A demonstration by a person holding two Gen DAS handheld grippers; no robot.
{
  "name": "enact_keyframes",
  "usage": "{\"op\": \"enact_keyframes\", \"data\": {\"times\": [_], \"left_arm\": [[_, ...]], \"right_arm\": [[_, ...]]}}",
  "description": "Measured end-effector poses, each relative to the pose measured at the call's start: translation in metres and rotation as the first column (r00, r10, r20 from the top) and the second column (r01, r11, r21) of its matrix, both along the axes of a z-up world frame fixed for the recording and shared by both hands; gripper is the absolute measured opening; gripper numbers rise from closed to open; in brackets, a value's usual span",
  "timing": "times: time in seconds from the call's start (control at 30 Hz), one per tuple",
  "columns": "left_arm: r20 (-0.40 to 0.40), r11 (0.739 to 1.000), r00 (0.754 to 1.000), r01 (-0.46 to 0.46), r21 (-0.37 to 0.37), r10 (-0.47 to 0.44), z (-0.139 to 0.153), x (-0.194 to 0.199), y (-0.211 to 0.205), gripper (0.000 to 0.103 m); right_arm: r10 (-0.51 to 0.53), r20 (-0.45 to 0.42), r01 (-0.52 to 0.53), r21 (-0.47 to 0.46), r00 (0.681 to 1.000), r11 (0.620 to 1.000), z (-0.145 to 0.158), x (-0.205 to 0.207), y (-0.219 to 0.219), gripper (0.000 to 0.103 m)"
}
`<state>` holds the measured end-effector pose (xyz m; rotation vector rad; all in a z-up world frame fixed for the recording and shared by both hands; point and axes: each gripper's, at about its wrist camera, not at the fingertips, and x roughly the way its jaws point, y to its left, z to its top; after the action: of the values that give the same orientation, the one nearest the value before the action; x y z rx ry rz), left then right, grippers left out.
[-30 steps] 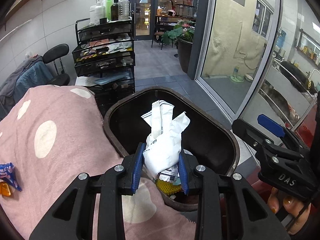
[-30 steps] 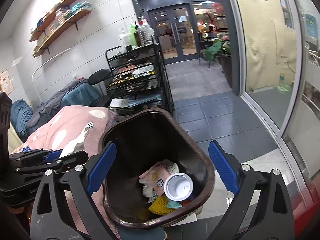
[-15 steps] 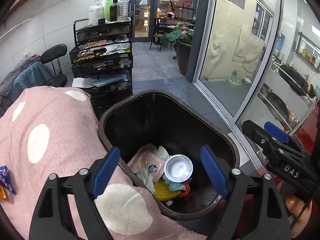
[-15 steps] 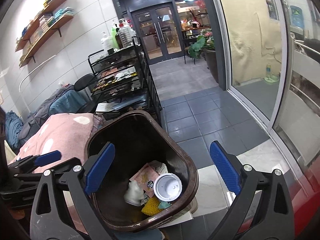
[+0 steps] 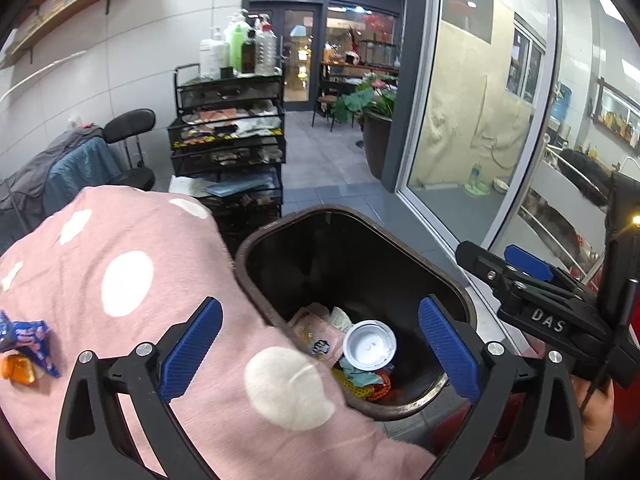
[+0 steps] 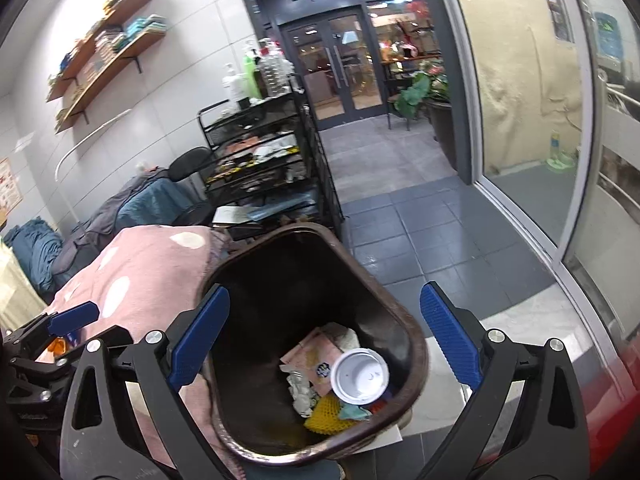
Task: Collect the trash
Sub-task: 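Grasp the orange peel with the left tool while the right tool grasps the Oreo packet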
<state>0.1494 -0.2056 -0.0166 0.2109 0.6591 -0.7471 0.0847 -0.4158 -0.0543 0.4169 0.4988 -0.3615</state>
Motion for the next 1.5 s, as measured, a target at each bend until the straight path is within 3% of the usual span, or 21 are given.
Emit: {"op": "enact_keyframes", "data": {"times": [0.13, 0.3, 0.5, 0.7, 0.87, 1.07, 1.3, 1.5], "left_arm": [[0.037, 0.999, 0.999, -0.039, 0.002, 0.039, 0.007, -0.004, 0.022, 0.098], [0.092, 0.987, 0.983, -0.163, 0.009, 0.162, 0.014, -0.006, 0.061, 0.098], [0.065, 0.953, 0.951, -0.303, -0.016, 0.304, 0.017, 0.006, 0.115, 0.098], [0.048, 0.895, 0.894, -0.445, -0.016, 0.445, 0.012, 0.018, 0.176, 0.098], [-0.023, 0.846, 0.846, -0.533, -0.024, 0.533, 0.0, 0.024, 0.236, 0.097], [-0.084, 0.791, 0.788, -0.612, 0.009, 0.61, -0.019, 0.034, 0.292, 0.097], [-0.116, 0.792, 0.785, -0.609, 0.034, 0.609, -0.027, 0.062, 0.316, 0.097], [-0.172, 0.816, 0.799, -0.574, 0.068, 0.577, -0.039, 0.091, 0.315, 0.097]], "right_arm": [[0.061, 0.019, -0.061, -0.016, 0.998, 0.998, 0.009, 0.011, 0.018, 0.095], [0.162, 0.051, -0.16, -0.039, 0.985, 0.986, 0.024, 0.025, 0.047, 0.095], [0.334, 0.085, -0.33, -0.061, 0.939, 0.942, 0.044, 0.048, 0.092, 0.096], [0.513, 0.096, -0.512, -0.038, 0.853, 0.858, 0.059, 0.08, 0.142, 0.097], [0.657, 0.041, -0.656, -0.034, 0.753, 0.754, 0.058, 0.108, 0.192, 0.098], [0.747, -0.055, -0.749, -0.03, 0.663, 0.662, 0.044, 0.142, 0.252, 0.098], [0.819, -0.169, -0.835, -0.062, 0.548, 0.547, 0.031, 0.186, 0.315, 0.097], [0.837, -0.27, -0.879, -0.096, 0.475, 0.467, 0.015, 0.231, 0.361, 0.086]]}}
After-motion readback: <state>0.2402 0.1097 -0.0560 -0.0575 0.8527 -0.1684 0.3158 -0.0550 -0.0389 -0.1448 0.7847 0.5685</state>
